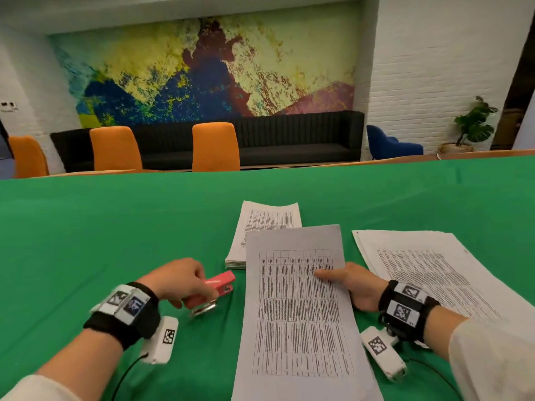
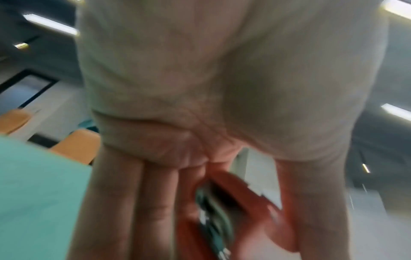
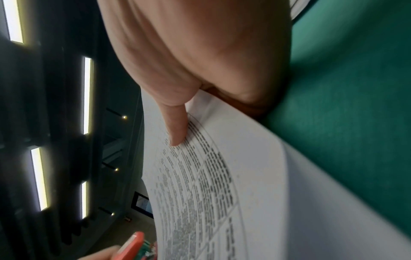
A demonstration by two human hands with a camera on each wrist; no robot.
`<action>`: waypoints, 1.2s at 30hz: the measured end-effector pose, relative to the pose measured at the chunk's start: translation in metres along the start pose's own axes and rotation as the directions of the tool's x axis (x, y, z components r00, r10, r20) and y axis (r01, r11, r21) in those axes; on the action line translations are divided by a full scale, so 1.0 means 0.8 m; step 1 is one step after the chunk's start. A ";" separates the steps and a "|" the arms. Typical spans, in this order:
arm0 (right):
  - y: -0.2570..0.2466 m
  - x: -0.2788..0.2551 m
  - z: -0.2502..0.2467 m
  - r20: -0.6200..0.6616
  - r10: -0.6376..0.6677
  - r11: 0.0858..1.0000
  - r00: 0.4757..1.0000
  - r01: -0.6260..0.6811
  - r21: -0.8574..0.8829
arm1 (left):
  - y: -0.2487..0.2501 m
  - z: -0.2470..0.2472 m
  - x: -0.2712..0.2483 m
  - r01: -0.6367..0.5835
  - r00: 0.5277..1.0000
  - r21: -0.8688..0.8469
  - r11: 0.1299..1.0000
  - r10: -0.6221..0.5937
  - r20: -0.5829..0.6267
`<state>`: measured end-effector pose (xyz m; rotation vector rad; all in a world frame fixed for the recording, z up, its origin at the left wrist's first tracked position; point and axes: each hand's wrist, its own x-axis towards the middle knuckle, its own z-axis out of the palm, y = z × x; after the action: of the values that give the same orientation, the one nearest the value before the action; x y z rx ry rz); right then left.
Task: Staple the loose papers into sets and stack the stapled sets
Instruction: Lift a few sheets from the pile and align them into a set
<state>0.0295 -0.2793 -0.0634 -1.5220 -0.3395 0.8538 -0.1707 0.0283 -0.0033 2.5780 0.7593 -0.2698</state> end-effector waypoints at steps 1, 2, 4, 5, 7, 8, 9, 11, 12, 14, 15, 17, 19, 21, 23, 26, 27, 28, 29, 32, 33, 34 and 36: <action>0.000 0.000 0.000 -0.009 0.004 1.000 1.000 -0.004 0.000 | -0.003 -0.010 0.000 -0.028 1.000 -0.114 0.993 0.028 -0.004; 0.001 0.001 0.000 -0.019 0.009 1.000 1.000 -0.009 0.002 | -0.005 -0.020 -0.002 -0.068 0.998 -0.227 0.972 0.068 -0.005; 0.001 0.001 0.001 -0.037 0.017 1.000 0.999 -0.017 0.006 | -0.004 -0.041 -0.007 -0.165 0.986 -0.380 0.910 0.160 -0.045; 0.001 0.001 0.002 -0.044 0.021 1.000 0.999 -0.021 0.005 | -0.002 -0.048 -0.007 -0.212 0.977 -0.438 0.874 0.184 -0.108; 0.002 0.001 0.002 -0.055 0.028 1.000 0.998 -0.027 0.011 | 0.004 -0.056 -0.003 -0.305 0.946 -0.584 0.752 0.169 -0.276; 0.003 0.000 0.002 -0.058 0.028 1.000 0.998 -0.027 0.015 | 0.007 -0.056 0.002 -0.353 0.929 -0.687 0.636 0.151 -0.337; 0.005 0.001 0.002 -0.060 0.024 1.000 0.998 -0.023 0.017 | 0.010 -0.054 0.009 -0.387 0.920 -0.800 0.459 0.130 -0.370; 0.008 0.002 0.000 -0.055 0.013 1.000 0.998 -0.012 0.021 | 0.021 -0.046 0.025 -0.366 0.929 -0.931 -0.001 0.067 -0.365; 0.009 0.003 0.000 -0.051 0.009 1.000 0.999 -0.007 0.025 | 0.029 -0.041 0.032 -0.334 0.939 -0.924 -0.186 0.025 -0.344; 0.011 0.003 0.000 -0.040 0.001 1.000 0.999 0.000 0.029 | 0.054 -0.032 0.041 -0.261 0.964 -0.900 -0.350 -0.040 -0.264; 0.011 0.003 0.000 -0.039 -0.009 1.000 0.999 0.010 0.027 | 0.068 -0.028 0.046 -0.252 0.967 -0.909 -0.331 -0.063 -0.246; 0.013 0.003 0.001 -0.038 -0.040 0.999 0.998 0.040 0.009 | 0.091 -0.023 0.059 -0.332 0.941 -0.929 -0.166 -0.135 -0.312; 0.013 0.003 0.003 -0.033 -0.080 0.997 0.996 0.080 -0.023 | 0.113 -0.028 0.069 -0.485 0.861 -0.874 0.031 -0.160 -0.483; 0.010 0.001 0.005 -0.022 -0.118 0.992 0.993 0.117 -0.048 | 0.135 -0.034 0.071 -0.619 0.761 -0.759 0.203 -0.083 -0.643; 0.006 0.000 0.007 -0.014 -0.144 0.988 0.990 0.143 -0.063 | 0.153 -0.033 0.073 -0.676 0.707 -0.667 0.312 0.023 -0.706; 0.004 -0.002 0.009 -0.011 -0.163 0.985 0.987 0.162 -0.058 | 0.165 -0.012 0.083 -0.656 0.711 -0.596 0.463 0.113 -0.694; 0.004 -0.003 0.010 -0.011 -0.167 0.985 0.986 0.166 -0.053 | 0.165 -0.003 0.088 -0.640 0.714 -0.574 0.511 0.119 -0.690; 0.005 -0.003 0.010 -0.010 -0.169 0.985 0.986 0.168 -0.049 | 0.163 0.004 0.092 -0.621 0.715 -0.549 0.559 0.117 -0.690; 0.005 -0.004 0.010 -0.011 -0.170 0.985 0.985 0.170 -0.045 | 0.160 0.011 0.096 -0.600 0.715 -0.521 0.607 0.116 -0.689; 0.006 -0.003 0.007 -0.023 -0.164 0.986 0.986 0.164 -0.021 | 0.148 0.025 0.103 -0.537 0.702 -0.414 0.735 0.117 -0.702; 0.007 -0.002 0.006 -0.028 -0.158 0.987 0.987 0.158 -0.011 | 0.143 0.027 0.105 -0.521 0.700 -0.400 0.754 0.108 -0.706; 0.008 -0.002 0.005 -0.035 -0.151 0.988 0.988 0.151 0.001 | 0.139 0.028 0.107 -0.509 0.708 -0.418 0.752 0.091 -0.700; 0.009 -0.002 0.005 -0.045 -0.139 0.990 0.989 0.140 0.021 | 0.132 0.032 0.109 -0.505 0.754 -0.531 0.681 0.048 -0.655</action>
<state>0.0240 -0.2789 -0.0693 -1.4740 -0.3970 0.7112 -0.0410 -0.0223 -0.0147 1.9633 0.4706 0.8422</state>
